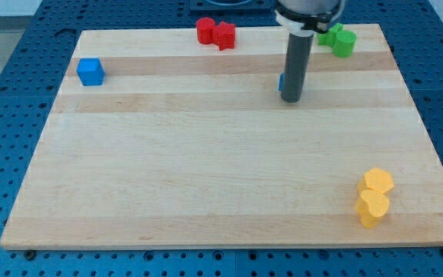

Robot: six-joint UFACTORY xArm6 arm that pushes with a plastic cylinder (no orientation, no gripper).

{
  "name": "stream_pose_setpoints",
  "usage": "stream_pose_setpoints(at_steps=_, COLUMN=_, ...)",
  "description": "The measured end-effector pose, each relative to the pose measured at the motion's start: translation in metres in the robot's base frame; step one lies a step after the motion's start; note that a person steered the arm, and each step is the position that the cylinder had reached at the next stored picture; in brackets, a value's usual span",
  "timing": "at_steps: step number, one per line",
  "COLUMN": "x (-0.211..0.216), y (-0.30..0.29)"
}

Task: Place the blue triangle below the green circle

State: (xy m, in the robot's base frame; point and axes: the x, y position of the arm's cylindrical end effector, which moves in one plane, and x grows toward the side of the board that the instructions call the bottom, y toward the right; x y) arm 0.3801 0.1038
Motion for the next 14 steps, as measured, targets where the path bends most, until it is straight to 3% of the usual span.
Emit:
stream_pose_setpoints(at_steps=3, x=-0.016, y=-0.089)
stream_pose_setpoints(at_steps=4, x=-0.053, y=-0.059)
stream_pose_setpoints(at_steps=6, x=-0.05, y=0.086)
stream_pose_setpoints(at_steps=7, x=-0.052, y=0.108)
stream_pose_setpoints(at_steps=9, x=-0.09, y=0.025)
stream_pose_setpoints(at_steps=11, x=-0.051, y=-0.026)
stream_pose_setpoints(at_steps=12, x=-0.036, y=-0.02)
stream_pose_setpoints(at_steps=14, x=-0.033, y=0.068)
